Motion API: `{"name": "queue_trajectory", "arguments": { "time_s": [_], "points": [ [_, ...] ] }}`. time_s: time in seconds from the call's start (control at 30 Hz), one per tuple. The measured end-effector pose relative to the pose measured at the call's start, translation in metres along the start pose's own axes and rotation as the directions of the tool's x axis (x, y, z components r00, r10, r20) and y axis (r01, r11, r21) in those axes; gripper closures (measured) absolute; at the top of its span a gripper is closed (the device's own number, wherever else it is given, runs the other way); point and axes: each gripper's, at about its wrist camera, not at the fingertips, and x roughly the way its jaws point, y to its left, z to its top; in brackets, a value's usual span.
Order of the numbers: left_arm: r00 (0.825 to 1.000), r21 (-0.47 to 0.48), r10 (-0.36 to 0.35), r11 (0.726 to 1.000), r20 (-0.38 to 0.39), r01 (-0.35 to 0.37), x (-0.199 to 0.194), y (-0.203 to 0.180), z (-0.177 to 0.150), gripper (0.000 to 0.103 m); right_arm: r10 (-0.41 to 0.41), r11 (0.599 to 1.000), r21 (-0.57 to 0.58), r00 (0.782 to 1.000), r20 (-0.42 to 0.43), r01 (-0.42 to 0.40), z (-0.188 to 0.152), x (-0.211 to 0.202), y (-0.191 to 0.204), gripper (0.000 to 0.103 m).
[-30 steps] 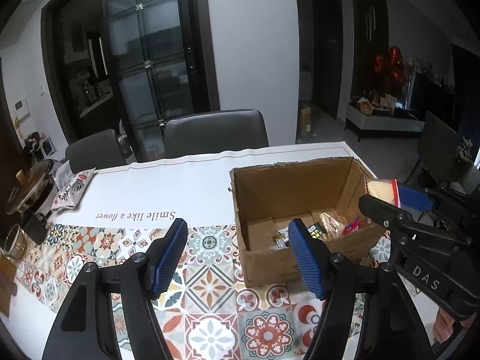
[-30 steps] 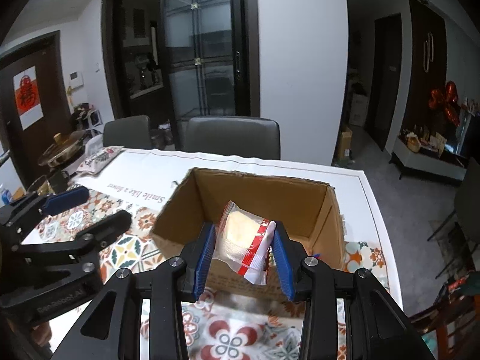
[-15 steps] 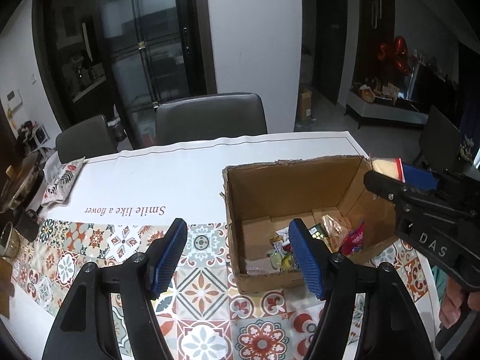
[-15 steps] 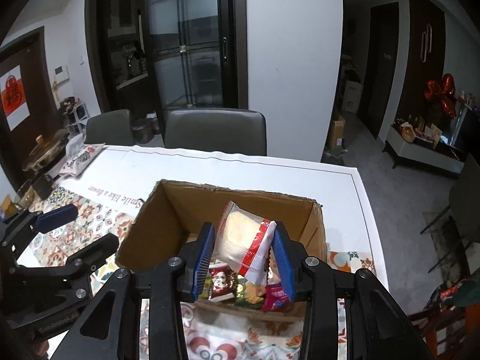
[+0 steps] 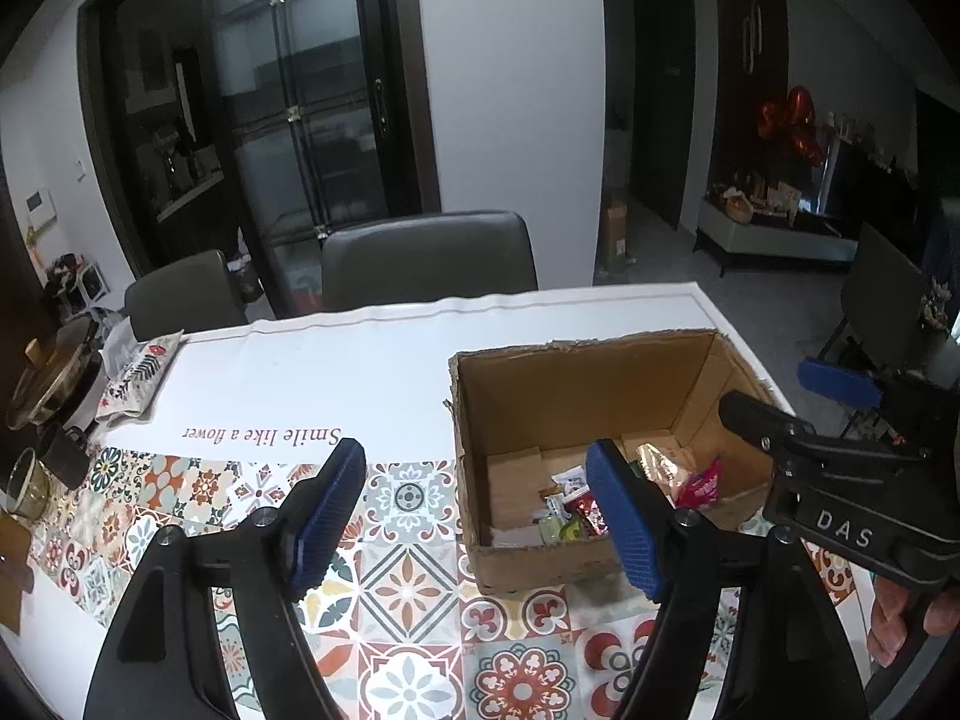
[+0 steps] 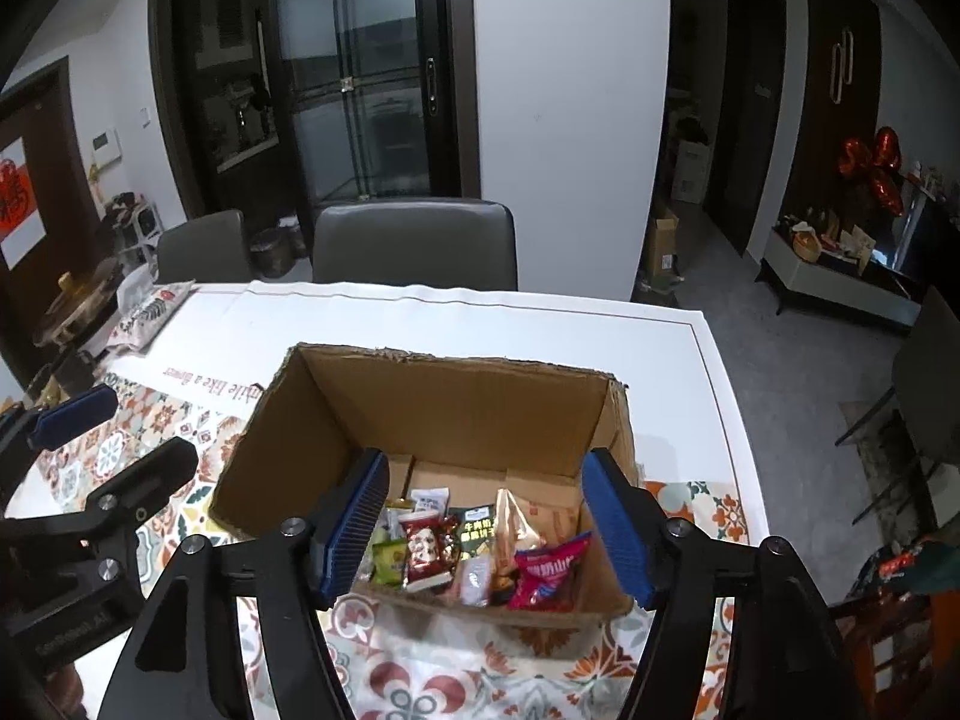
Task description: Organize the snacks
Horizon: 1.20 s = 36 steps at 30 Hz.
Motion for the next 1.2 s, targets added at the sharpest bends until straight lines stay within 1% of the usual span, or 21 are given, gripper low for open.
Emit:
{"name": "queue_trajectory", "arguments": {
  "time_s": [0.07, 0.2, 0.27, 0.3, 0.4, 0.5, 0.57, 0.7, 0.8, 0.9, 1.03, 1.2],
  "points": [
    [1.000, -0.009, 0.001, 1.000, 0.026, -0.001, -0.011, 0.001, -0.005, 0.022, -0.008, 1.000, 0.014, 1.000, 0.015, 0.008, -0.007, -0.010, -0.001, 0.027],
    [0.997, -0.024, 0.014, 1.000, 0.074, -0.012, -0.035, 0.002, -0.019, 0.018, -0.033, 0.999, 0.013, 0.997, 0.066, 0.032, -0.024, -0.036, -0.001, 0.021],
    [0.993, -0.024, 0.031, 0.999, 0.110, -0.029, -0.048, 0.000, -0.026, 0.011, -0.045, 0.999, 0.006, 0.995, 0.089, 0.045, -0.033, -0.050, 0.000, 0.019],
    [0.991, -0.022, 0.038, 0.999, 0.125, -0.035, -0.054, -0.001, -0.029, 0.010, -0.048, 0.999, -0.003, 0.994, 0.099, 0.049, -0.037, -0.056, 0.001, 0.019],
    [0.985, -0.027, 0.035, 0.999, 0.170, -0.031, -0.077, -0.003, -0.044, 0.007, -0.057, 0.998, -0.023, 0.990, 0.131, 0.060, -0.051, -0.076, 0.004, 0.017],
    [0.981, -0.025, 0.027, 0.999, 0.191, -0.023, -0.094, -0.006, -0.058, 0.003, -0.061, 0.998, -0.021, 0.984, 0.167, 0.065, -0.066, -0.097, 0.006, 0.012],
    [0.979, -0.019, 0.028, 1.000, 0.202, -0.025, -0.103, -0.009, -0.066, 0.000, -0.064, 0.998, -0.010, 0.979, 0.192, 0.067, -0.079, -0.111, 0.006, 0.011],
    [0.969, -0.013, 0.070, 0.998, 0.237, -0.069, -0.121, -0.012, -0.088, 0.000, -0.078, 0.996, -0.013, 0.975, 0.209, 0.083, -0.099, -0.128, 0.008, 0.010],
    [0.964, -0.006, 0.086, 0.996, 0.250, -0.087, -0.131, -0.016, -0.102, 0.000, -0.101, 0.995, 0.001, 0.970, 0.222, 0.103, -0.116, -0.139, 0.006, 0.010],
    [0.963, -0.011, 0.091, 0.996, 0.255, -0.092, -0.138, -0.016, -0.115, 0.000, -0.106, 0.994, 0.010, 0.967, 0.230, 0.107, -0.131, -0.148, 0.005, 0.010],
    [0.969, -0.035, 0.074, 0.997, 0.237, -0.068, -0.147, -0.018, -0.132, 0.000, -0.096, 0.995, 0.033, 0.965, 0.244, 0.091, -0.146, -0.159, 0.005, 0.010],
    [0.971, -0.033, 0.065, 0.998, 0.231, -0.059, -0.155, -0.018, -0.149, 0.000, -0.108, 0.994, 0.043, 0.959, 0.261, 0.100, -0.165, -0.170, 0.007, 0.010]
  ]
}}
